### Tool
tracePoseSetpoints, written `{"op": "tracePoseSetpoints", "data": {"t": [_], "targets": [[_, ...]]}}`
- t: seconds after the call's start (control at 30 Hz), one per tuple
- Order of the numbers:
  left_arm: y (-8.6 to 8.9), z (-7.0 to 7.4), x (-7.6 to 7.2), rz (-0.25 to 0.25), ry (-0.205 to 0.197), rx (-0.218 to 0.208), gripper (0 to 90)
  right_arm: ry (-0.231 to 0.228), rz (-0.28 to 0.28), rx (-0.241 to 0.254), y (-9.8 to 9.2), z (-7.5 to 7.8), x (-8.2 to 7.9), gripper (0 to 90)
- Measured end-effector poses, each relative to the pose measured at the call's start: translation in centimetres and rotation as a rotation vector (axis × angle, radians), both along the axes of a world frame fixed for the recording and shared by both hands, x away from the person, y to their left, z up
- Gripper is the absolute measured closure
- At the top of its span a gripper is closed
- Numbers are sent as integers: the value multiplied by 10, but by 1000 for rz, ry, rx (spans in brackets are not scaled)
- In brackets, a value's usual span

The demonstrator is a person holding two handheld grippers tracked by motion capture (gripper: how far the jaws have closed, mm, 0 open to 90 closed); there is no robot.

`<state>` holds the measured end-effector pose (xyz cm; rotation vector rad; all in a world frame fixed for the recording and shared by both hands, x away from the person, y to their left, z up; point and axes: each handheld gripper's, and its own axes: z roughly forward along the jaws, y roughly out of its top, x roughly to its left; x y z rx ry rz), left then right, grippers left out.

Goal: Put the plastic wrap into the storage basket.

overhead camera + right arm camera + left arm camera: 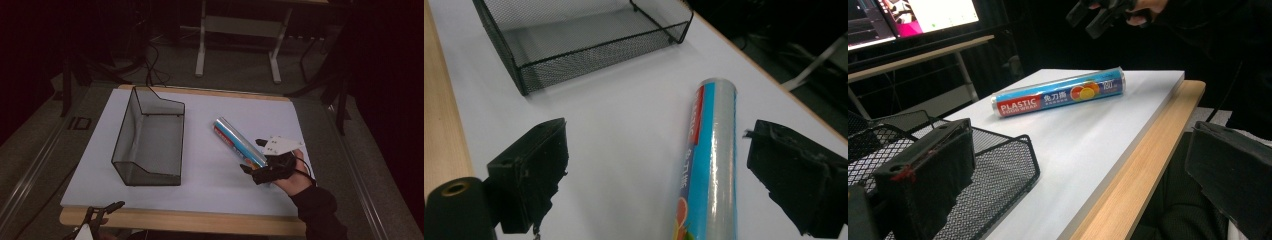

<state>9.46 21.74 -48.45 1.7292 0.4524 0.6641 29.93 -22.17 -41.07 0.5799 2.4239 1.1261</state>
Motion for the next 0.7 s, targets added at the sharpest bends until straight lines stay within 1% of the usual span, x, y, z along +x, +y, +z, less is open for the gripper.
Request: {"op": "tracePoseSetpoints", "data": {"t": [0.03,0.07,0.1,0.13,0.17,0.2,0.23,0.3,0.33,0.43,0.47,0.53,0.57,0.6,0.67,0.7], "targets": [[0,0,0,-1,0,0,3,3,-11,1,0,-1,4,94],[0,0,0,-1,-1,1,3,14,-5,4,1,-1,8,94],[0,0,0,-1,0,1,3,8,-16,-12,3,-3,16,94],[0,0,0,-2,0,1,3,8,-16,-12,3,-3,16,94],[0,0,0,-2,0,0,3,22,-10,-16,4,-4,19,94],[0,0,0,-2,1,1,3,28,-14,-27,7,-7,26,94],[0,0,0,-3,1,1,3,35,-13,-32,8,-8,28,94],[0,0,0,-4,0,2,3,30,-18,-41,9,-10,31,94],[0,0,0,-5,1,2,3,46,-12,-51,11,-12,38,94],[0,0,0,-5,1,3,3,65,-20,-56,14,-16,47,94],[0,0,0,-5,2,3,3,65,-20,-56,14,-16,47,94],[0,0,0,-5,2,3,3,68,-28,-77,15,-20,57,94],[0,0,0,-5,2,3,3,68,-28,-77,15,-20,57,94],[0,0,0,-5,2,3,3,78,-38,-87,15,-22,64,94],[0,0,0,-6,1,6,3,83,-42,-87,15,-23,67,94],[0,0,0,-6,2,6,3,99,-50,-95,14,-25,72,94]]}}
